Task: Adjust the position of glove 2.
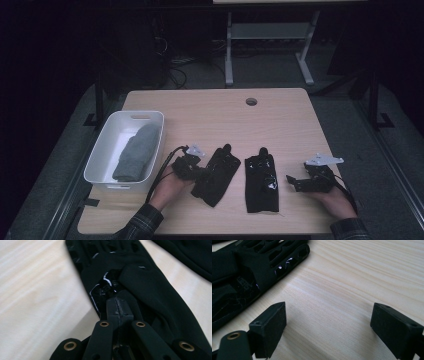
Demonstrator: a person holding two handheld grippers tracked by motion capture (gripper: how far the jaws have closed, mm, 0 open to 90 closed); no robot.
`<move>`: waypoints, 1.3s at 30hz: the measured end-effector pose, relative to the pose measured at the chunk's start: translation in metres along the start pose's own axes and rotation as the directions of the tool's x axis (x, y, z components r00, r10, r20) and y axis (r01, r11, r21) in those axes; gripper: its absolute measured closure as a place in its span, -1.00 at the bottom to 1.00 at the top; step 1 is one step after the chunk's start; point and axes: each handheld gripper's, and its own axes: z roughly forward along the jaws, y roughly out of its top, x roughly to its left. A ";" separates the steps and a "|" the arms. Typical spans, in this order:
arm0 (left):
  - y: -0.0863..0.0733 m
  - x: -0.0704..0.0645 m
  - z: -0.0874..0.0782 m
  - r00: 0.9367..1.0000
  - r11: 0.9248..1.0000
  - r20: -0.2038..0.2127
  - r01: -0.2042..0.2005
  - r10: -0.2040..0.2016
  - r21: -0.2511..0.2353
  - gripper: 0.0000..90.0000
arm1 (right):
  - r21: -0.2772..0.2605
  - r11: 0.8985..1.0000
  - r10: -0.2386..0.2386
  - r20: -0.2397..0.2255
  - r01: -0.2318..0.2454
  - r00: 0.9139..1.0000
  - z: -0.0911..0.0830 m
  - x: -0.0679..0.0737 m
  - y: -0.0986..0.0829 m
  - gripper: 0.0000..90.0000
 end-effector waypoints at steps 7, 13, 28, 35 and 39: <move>-0.003 -0.018 0.002 0.998 1.000 0.059 -0.025 0.025 0.003 0.99 | 0.000 1.000 0.000 0.001 0.000 1.000 0.000 0.000 0.000 -0.71; -0.001 -0.024 0.006 0.996 0.999 0.077 -0.033 0.033 -0.002 0.99 | 0.000 1.000 0.000 0.001 0.000 1.000 0.000 0.000 0.000 -0.71; 0.007 0.001 0.004 0.999 0.996 -0.040 0.016 -0.019 -0.088 0.31 | -0.001 1.000 0.001 0.002 -0.001 1.000 0.000 0.000 0.000 -0.71; 0.006 -0.001 0.015 0.999 0.997 -0.048 0.021 -0.024 -0.069 0.27 | 0.000 1.000 0.001 0.002 -0.001 1.000 0.000 0.000 0.000 -0.71; 0.005 -0.006 0.016 0.998 0.997 -0.059 0.012 -0.016 -0.074 0.53 | 0.001 1.000 0.005 0.004 -0.005 1.000 0.000 0.001 0.000 -0.71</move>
